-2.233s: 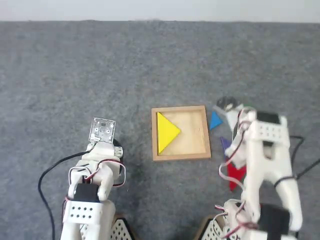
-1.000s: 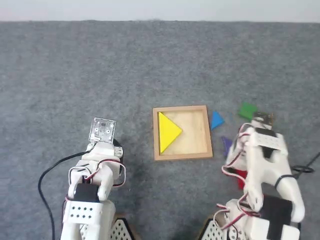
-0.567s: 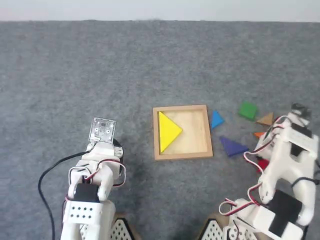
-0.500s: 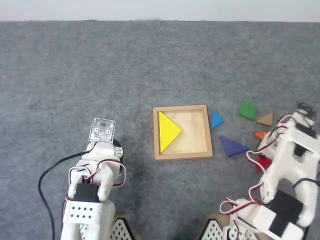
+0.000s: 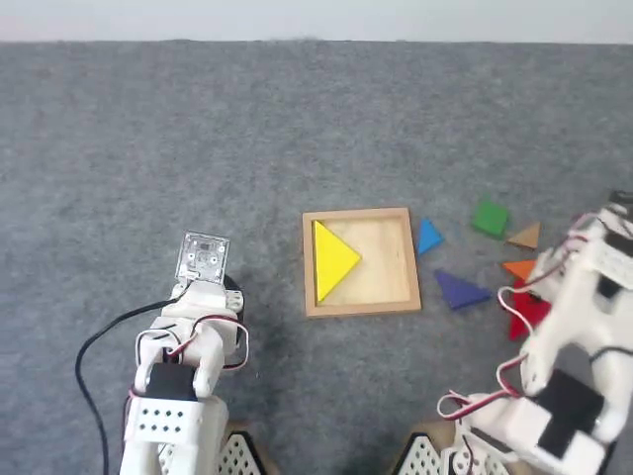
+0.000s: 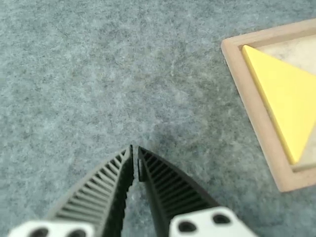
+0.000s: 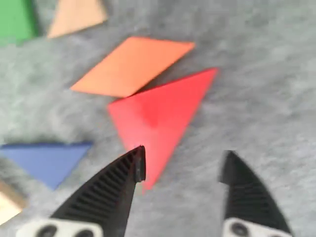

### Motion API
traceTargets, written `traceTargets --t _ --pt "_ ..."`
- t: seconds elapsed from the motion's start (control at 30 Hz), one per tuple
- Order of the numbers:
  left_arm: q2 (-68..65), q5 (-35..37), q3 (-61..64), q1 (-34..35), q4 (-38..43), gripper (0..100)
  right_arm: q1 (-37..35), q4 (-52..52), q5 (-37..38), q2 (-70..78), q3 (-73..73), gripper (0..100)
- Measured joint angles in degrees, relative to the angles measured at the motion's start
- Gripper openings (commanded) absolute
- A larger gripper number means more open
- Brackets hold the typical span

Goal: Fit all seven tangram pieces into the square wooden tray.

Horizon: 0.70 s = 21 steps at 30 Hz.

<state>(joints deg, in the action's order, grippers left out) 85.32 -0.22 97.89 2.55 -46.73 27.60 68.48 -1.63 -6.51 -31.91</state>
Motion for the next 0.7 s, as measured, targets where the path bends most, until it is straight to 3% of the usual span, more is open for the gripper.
traceTargets --t 0.2,0.33,0.7 --pt "0.0 0.0 0.0 0.0 0.0 1 -8.79 1.14 -14.42 8.44 5.19 25.5" --pt "0.0 0.0 0.0 0.0 0.0 1 -9.41 0.26 -22.68 9.23 5.36 26.7" --pt "0.0 0.0 0.0 0.0 0.0 1 -6.42 -5.01 -24.44 13.45 5.19 26.7"
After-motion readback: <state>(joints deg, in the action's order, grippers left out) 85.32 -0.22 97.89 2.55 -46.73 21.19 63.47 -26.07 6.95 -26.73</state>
